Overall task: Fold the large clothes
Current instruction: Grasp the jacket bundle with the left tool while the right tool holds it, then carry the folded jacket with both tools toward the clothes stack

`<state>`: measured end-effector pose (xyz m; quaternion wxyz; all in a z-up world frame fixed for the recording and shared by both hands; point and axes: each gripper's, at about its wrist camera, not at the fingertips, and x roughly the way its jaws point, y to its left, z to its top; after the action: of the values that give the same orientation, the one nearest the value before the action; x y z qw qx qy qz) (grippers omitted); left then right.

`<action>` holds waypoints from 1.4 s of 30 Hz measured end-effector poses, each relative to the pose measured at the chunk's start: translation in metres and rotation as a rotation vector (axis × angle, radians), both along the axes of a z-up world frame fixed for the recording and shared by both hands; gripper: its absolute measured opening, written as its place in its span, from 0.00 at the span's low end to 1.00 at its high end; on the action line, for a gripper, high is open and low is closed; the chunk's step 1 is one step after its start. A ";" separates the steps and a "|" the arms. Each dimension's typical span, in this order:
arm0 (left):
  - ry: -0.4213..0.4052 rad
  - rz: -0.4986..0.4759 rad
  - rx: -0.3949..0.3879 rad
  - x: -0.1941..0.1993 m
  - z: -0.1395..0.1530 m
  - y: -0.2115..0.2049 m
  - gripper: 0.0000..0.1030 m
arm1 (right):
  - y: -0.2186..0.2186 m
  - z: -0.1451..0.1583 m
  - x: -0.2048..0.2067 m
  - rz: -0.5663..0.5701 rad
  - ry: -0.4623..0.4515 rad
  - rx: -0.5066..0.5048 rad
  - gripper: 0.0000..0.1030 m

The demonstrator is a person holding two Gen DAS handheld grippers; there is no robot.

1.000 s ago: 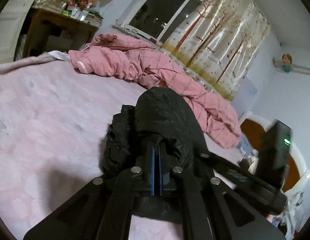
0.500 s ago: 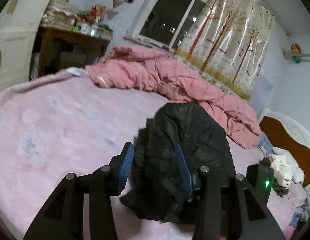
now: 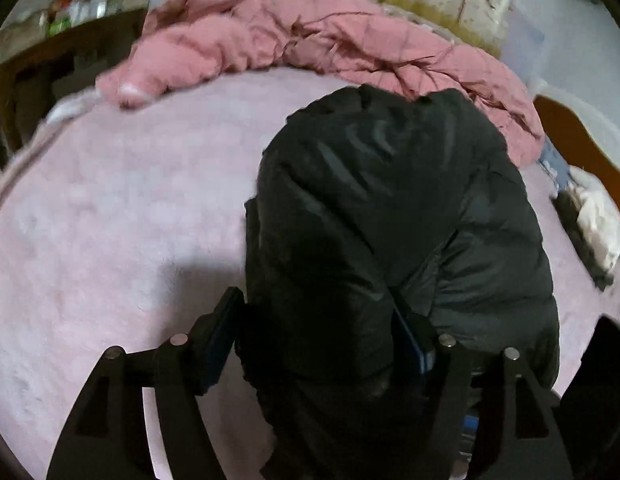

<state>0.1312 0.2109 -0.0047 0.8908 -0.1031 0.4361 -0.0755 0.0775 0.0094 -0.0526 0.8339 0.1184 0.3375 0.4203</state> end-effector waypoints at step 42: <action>-0.056 -0.195 -0.580 -0.019 0.015 0.003 0.24 | -0.165 0.049 0.058 -0.105 0.152 0.125 0.34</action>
<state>0.1125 0.2140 0.0102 0.8243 -0.3086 0.3796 -0.2849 0.1357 -0.1556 -0.0031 0.8179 0.2191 0.3661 0.3860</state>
